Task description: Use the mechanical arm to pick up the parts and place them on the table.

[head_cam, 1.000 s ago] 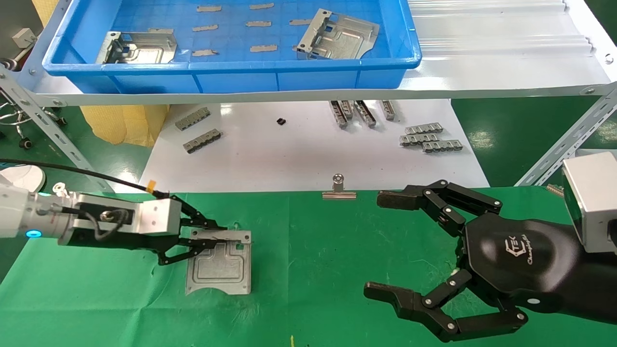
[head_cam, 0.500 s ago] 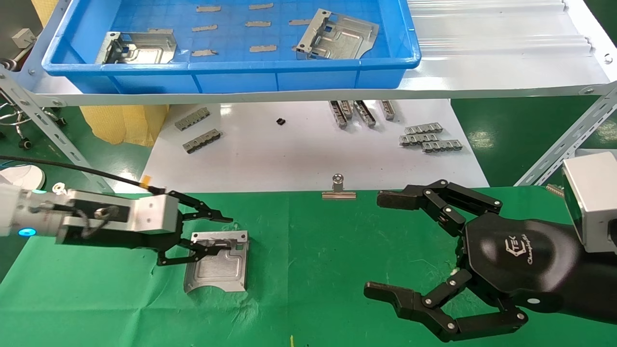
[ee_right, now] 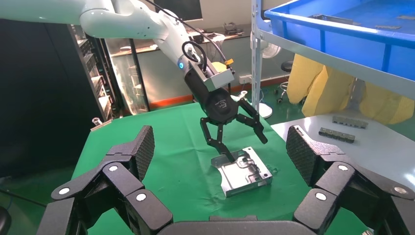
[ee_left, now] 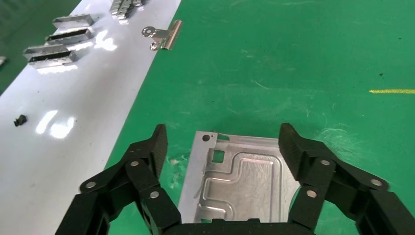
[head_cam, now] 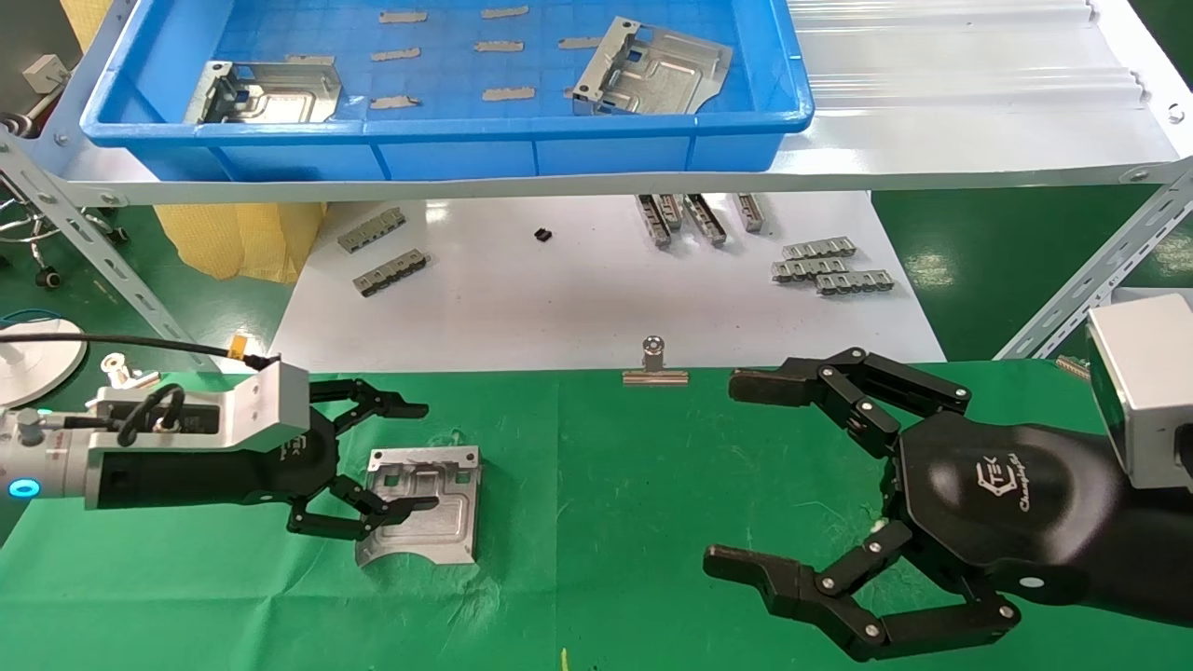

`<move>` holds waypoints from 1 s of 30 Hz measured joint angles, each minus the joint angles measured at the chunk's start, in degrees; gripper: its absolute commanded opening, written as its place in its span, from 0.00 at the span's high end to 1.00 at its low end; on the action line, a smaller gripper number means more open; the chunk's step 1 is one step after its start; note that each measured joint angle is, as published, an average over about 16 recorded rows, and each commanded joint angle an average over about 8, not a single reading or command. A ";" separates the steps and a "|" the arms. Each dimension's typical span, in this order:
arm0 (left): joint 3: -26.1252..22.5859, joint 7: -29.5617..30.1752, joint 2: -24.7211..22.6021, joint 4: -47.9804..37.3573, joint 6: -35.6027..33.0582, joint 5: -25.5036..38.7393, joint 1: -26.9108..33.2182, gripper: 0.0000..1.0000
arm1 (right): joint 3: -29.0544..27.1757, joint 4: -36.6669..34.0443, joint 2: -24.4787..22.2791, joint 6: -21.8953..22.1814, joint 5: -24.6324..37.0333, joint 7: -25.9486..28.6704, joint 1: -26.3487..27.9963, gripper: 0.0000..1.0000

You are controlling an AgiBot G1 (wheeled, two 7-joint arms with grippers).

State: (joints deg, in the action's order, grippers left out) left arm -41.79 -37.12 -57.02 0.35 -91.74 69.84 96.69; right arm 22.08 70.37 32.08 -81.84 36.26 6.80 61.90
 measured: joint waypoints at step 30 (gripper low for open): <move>10.29 19.04 8.81 29.47 2.45 -11.16 -14.06 0.00 | 0.00 0.00 0.00 0.00 0.00 0.00 0.00 0.00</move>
State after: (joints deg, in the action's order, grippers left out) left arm -31.51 -18.08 -48.20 29.82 -89.29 58.68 82.63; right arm 22.08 70.37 32.08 -81.84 36.26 6.80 61.90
